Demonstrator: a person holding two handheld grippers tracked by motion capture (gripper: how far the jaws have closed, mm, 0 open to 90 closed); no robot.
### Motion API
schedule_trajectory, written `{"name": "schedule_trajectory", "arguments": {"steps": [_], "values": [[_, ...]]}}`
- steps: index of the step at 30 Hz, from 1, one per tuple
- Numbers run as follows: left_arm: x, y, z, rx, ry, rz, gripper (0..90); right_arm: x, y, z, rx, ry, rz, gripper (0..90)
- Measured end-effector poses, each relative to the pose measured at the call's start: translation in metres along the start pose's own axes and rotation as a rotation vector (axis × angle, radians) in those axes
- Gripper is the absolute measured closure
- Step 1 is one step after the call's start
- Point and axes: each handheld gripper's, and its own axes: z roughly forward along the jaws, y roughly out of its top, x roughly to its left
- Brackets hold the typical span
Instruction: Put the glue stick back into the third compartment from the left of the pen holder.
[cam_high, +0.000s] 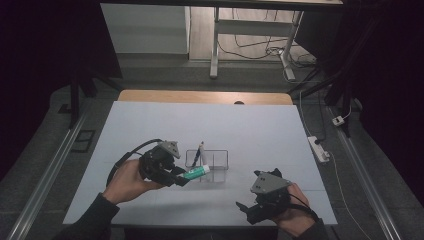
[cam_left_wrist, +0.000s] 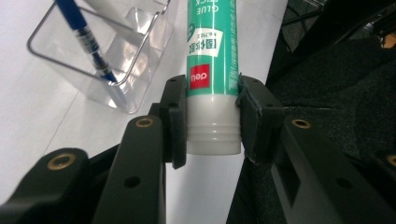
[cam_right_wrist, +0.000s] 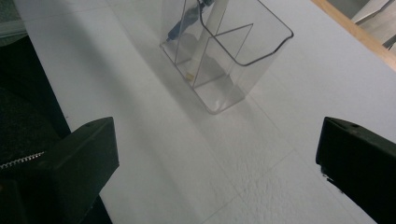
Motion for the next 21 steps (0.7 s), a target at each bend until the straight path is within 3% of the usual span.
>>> {"name": "schedule_trajectory", "arguments": {"steps": [12,21], "values": [[-0.001,0.017,0.010,0.026,-0.016,0.010,64.8,0.006,0.017,0.012,0.018,-0.038,-0.074,0.0],[-0.003,0.032,0.018,0.052,-0.034,0.030,64.8,0.014,0.033,0.020,0.012,-0.084,-0.169,0.0]]}}
